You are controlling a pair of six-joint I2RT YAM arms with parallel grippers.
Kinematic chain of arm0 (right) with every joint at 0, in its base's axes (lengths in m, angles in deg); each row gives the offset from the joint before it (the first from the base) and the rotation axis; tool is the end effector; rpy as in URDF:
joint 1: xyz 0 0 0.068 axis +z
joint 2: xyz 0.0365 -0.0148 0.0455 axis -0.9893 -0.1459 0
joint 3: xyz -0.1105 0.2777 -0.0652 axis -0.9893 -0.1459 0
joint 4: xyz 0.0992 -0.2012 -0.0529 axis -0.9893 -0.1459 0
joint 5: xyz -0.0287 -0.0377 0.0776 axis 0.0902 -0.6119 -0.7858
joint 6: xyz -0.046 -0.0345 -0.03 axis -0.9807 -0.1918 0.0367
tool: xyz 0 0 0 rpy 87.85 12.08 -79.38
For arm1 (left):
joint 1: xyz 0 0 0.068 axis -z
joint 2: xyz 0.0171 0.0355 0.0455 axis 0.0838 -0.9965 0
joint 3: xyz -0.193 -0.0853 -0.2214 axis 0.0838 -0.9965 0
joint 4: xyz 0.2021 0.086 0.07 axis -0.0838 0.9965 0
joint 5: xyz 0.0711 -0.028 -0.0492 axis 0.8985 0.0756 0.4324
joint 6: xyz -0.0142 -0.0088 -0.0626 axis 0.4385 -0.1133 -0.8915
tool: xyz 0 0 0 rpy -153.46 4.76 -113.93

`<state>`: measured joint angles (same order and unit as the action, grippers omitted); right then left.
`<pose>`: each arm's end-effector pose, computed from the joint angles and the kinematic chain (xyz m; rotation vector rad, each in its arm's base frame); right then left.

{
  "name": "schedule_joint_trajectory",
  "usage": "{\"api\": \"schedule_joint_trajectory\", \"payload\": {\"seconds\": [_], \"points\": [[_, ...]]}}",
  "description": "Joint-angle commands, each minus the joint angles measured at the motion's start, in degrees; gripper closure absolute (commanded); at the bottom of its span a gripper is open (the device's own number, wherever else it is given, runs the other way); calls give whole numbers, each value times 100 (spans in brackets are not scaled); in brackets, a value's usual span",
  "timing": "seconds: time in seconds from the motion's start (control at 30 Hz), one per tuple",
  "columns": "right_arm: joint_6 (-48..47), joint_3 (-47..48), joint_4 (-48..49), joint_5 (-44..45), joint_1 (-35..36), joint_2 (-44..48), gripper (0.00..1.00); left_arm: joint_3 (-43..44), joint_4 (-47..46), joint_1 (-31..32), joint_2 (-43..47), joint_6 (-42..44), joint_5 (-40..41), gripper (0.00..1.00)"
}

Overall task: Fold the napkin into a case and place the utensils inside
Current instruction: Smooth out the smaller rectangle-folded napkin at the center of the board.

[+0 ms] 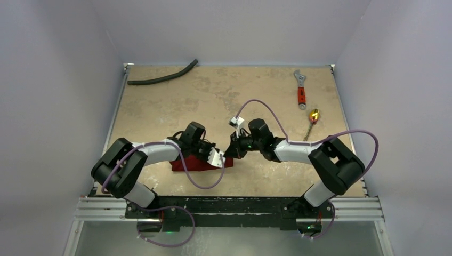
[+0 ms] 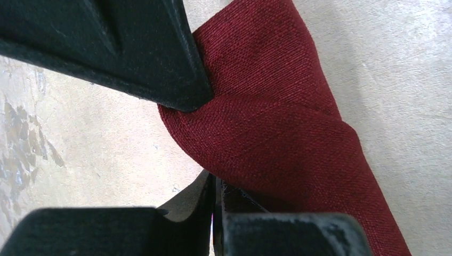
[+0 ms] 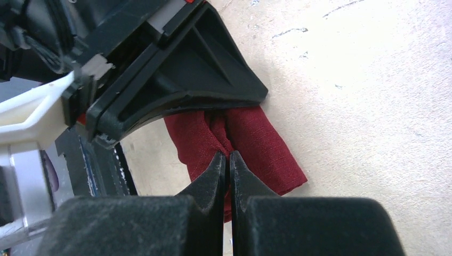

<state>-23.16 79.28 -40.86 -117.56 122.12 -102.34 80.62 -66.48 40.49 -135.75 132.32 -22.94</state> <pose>0.2111 0.2147 0.2283 -0.8009 1.9991 1.1532 0.1921 -0.1705 0.1866 2.0042 1.2356 -0.3996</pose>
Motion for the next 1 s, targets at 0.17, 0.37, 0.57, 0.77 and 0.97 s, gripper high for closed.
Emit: {"api": "schedule_joint_trajectory", "payload": {"seconds": [0.17, 0.37, 0.57, 0.77, 0.97], "points": [[-121, 327, -518, 733, -17, -419, 100, -20, 398, 30, 242, 301, -443, 100], [-49, 164, -477, 914, -70, -345, 100, 6, 555, 41, 249, 426, -546, 100], [-177, 465, -573, 908, -70, -11, 100, 64, 717, 35, 244, 537, -704, 100], [-166, 430, -509, 1148, -127, -198, 100, 53, 813, 37, 262, 688, -784, 100], [-166, 557, -368, 1110, -140, -610, 100, 41, 882, 65, 286, 767, -864, 100]]}}
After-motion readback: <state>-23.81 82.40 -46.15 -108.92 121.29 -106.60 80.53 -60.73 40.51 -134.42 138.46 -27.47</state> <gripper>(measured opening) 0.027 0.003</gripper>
